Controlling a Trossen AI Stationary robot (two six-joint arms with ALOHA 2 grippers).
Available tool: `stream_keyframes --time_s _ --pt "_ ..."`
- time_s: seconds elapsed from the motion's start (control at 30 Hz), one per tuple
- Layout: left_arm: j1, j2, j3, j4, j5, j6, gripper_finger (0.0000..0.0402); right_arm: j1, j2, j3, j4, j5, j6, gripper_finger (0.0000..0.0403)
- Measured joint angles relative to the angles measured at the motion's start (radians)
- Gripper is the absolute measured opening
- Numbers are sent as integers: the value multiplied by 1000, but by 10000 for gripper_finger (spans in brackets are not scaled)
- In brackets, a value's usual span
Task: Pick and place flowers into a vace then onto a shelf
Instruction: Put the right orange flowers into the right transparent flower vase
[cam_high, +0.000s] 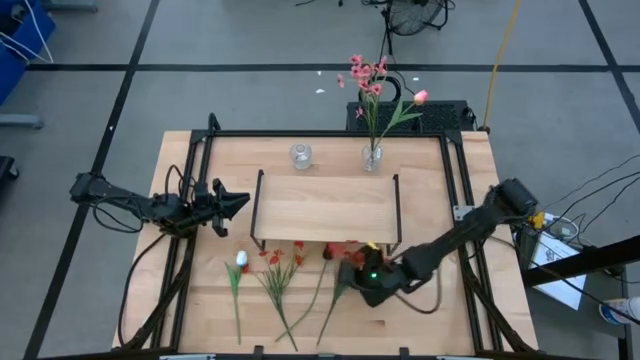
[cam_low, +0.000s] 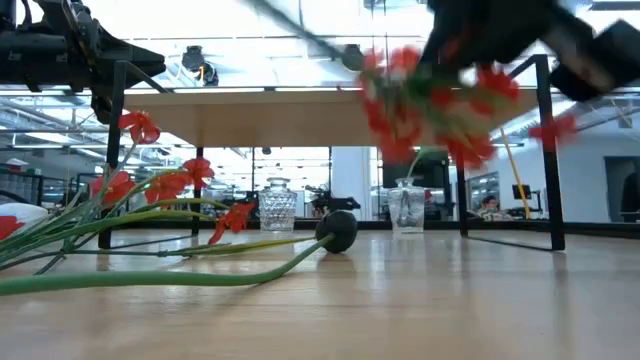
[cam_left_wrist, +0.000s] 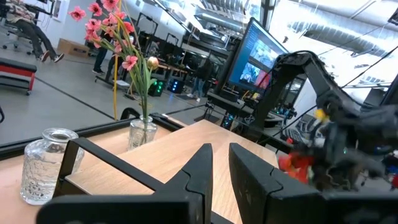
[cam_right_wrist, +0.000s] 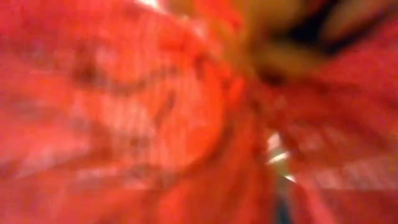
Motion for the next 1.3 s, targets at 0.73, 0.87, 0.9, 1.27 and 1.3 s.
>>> stream_keyframes --time_s 0.73,0.87,0.9,1.27,1.3 --pt "0 0 0 -1 0 0 58 -178 -666 1 -117 566 -1170 0" --pt "0 0 0 -1 0 0 58 -247 -748 1 -113 626 -1434 0" --pt "0 0 0 0 0 0 58 -268 -765 2 -113 633 -1488 0" --pt "0 0 0 -1 0 0 58 -515 -782 2 -115 452 -1884 0" --pt "0 0 0 0 0 0 58 -542 -767 2 -117 445 -1903 0"
